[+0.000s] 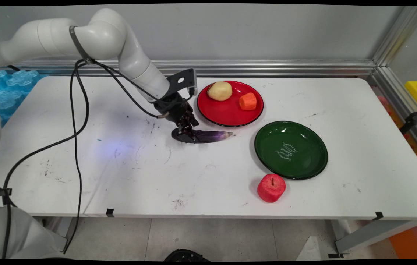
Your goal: Place the picked object on the table
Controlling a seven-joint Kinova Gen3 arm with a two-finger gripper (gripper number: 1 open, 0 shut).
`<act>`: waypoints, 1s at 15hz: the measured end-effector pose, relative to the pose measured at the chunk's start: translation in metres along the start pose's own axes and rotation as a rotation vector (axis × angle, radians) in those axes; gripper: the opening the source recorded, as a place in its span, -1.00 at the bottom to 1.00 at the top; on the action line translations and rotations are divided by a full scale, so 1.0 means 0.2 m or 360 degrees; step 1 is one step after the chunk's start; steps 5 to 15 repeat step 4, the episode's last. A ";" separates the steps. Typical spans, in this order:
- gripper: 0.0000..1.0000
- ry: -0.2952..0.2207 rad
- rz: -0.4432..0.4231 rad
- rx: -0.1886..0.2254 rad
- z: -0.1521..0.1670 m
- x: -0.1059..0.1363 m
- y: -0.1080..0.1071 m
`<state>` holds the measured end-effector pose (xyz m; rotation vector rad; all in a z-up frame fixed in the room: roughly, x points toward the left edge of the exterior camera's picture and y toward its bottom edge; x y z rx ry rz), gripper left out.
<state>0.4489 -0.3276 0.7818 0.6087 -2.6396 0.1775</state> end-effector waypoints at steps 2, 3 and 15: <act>1.00 0.0006 -0.0005 0.0002 -0.01 0.02 0.00; 1.00 0.0008 -0.0007 0.0002 -0.01 0.02 -0.01; 1.00 0.0010 -0.0013 0.0002 -0.02 0.04 -0.01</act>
